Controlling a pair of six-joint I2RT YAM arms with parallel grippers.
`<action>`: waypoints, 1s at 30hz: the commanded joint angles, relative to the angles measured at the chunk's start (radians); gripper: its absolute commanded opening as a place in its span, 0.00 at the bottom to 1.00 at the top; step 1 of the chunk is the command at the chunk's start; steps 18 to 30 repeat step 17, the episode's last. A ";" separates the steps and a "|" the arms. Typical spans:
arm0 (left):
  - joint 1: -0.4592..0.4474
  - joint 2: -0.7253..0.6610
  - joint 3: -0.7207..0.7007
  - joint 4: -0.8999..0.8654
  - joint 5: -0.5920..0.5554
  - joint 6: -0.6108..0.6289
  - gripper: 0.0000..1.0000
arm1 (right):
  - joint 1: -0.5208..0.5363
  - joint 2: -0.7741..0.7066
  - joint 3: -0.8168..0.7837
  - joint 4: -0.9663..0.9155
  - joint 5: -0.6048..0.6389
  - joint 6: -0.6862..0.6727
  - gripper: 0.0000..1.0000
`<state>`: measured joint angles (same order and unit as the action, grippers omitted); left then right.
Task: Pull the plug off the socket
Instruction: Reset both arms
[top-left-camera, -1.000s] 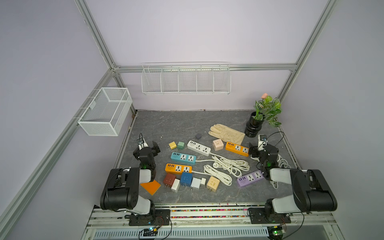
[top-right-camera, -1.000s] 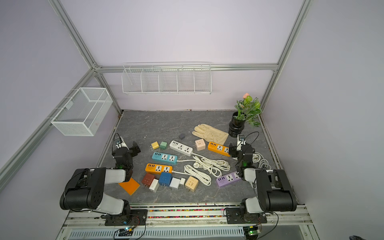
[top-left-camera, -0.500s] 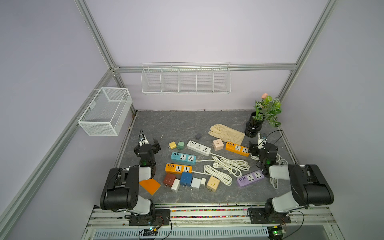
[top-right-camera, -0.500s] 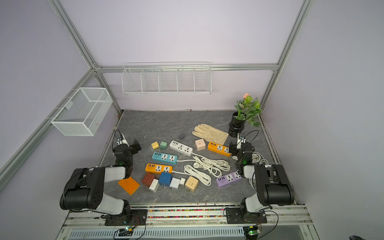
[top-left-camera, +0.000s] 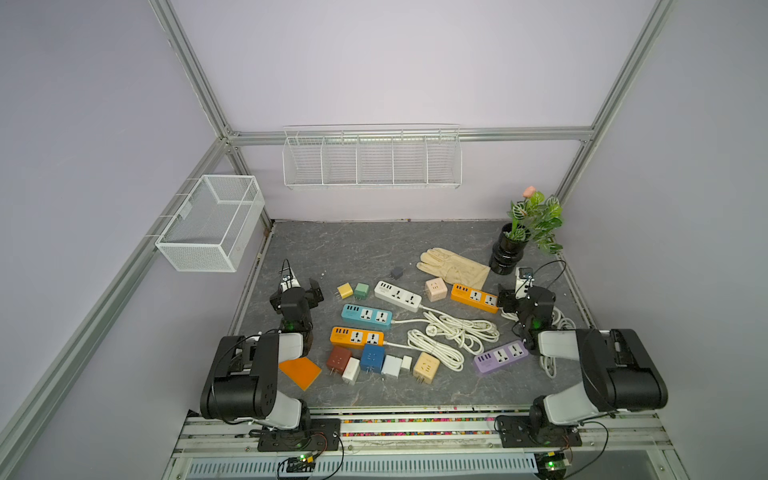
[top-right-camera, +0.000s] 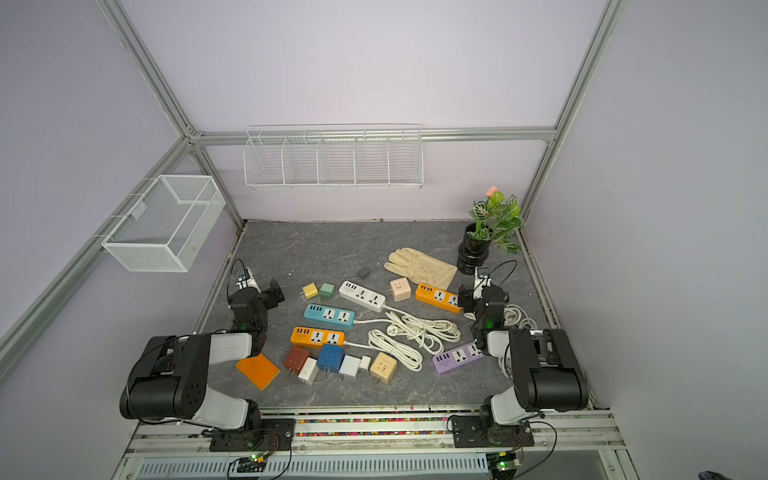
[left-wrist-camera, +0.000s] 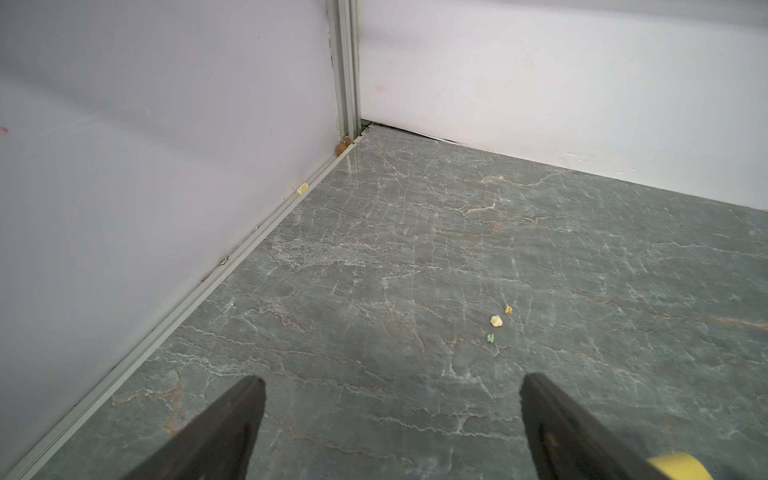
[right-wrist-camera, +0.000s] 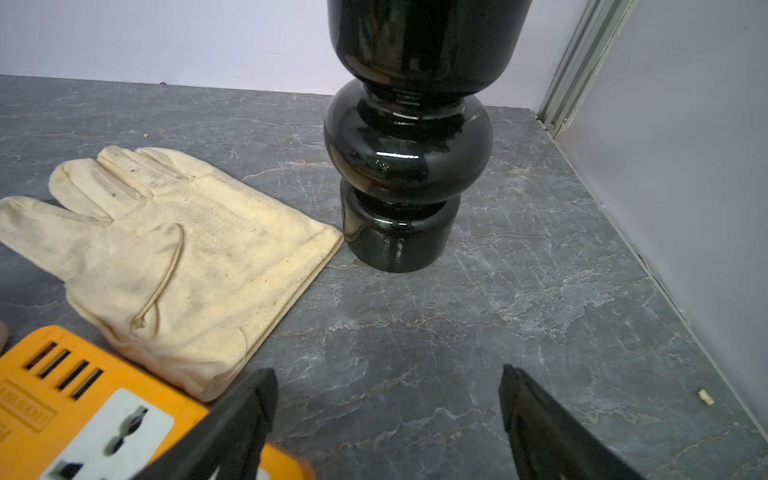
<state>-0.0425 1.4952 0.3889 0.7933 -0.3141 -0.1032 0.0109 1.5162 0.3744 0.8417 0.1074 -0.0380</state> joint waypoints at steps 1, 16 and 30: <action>-0.005 0.008 0.024 -0.011 -0.002 0.014 1.00 | -0.004 0.006 0.011 0.001 0.000 0.005 0.89; -0.004 0.008 0.024 -0.009 -0.002 0.015 1.00 | -0.008 0.009 0.015 -0.006 -0.005 0.008 0.89; -0.005 0.008 0.024 -0.008 -0.002 0.014 1.00 | -0.008 0.007 0.013 -0.001 -0.005 0.009 0.89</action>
